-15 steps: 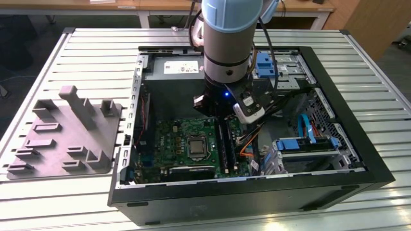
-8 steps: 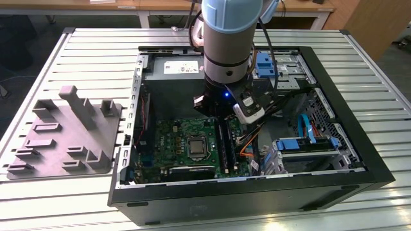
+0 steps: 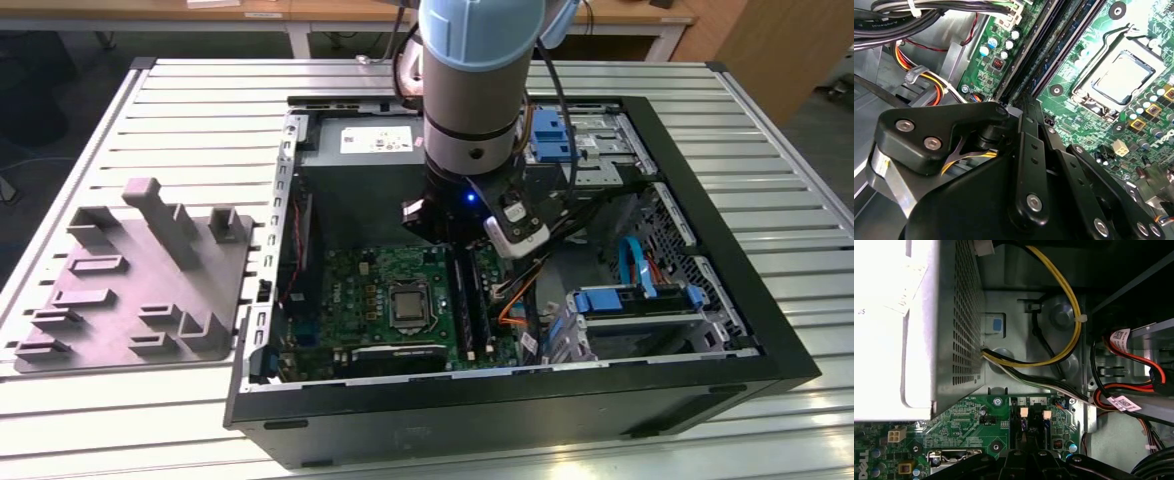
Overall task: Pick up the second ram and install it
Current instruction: 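Press down the second ram until it locks into place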
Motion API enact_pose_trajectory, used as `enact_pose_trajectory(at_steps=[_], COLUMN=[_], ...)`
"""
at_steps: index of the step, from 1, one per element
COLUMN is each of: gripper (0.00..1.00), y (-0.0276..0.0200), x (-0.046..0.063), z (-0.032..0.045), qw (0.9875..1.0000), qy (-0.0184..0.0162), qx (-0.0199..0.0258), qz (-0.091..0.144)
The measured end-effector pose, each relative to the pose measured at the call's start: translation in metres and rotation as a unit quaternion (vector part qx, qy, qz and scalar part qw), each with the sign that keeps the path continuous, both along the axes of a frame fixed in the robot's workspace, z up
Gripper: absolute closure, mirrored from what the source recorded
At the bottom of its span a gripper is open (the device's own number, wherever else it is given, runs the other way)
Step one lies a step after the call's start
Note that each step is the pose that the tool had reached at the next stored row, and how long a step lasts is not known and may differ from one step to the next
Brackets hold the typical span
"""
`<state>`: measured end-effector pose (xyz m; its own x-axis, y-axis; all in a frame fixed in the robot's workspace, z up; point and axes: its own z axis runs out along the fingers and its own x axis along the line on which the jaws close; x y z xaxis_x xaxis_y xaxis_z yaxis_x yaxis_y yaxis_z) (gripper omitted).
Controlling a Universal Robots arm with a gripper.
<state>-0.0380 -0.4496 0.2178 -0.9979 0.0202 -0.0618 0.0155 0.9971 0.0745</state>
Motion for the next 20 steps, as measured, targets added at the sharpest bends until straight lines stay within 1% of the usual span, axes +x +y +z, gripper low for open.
enact_pose_trajectory(at_steps=[6, 12, 14, 16, 20], gripper=[0.9, 0.9, 0.9, 0.9, 0.9], y=[0.0, 0.0, 0.0004, 0.0001, 0.0001], x=[0.0, 0.0, 0.0, 0.0, 0.0], z=[-0.0017, -0.0019, 0.0014, 0.0074, 0.0169], qw=[1.0, 1.0, 1.0, 1.0, 1.0], qy=[0.0001, -0.0001, -0.0006, -0.0001, -0.0001], qx=[-0.0001, 0.0001, 0.0015, 0.0001, 0.0002], qz=[0.0, 0.0, 0.0, 0.0, 0.0])
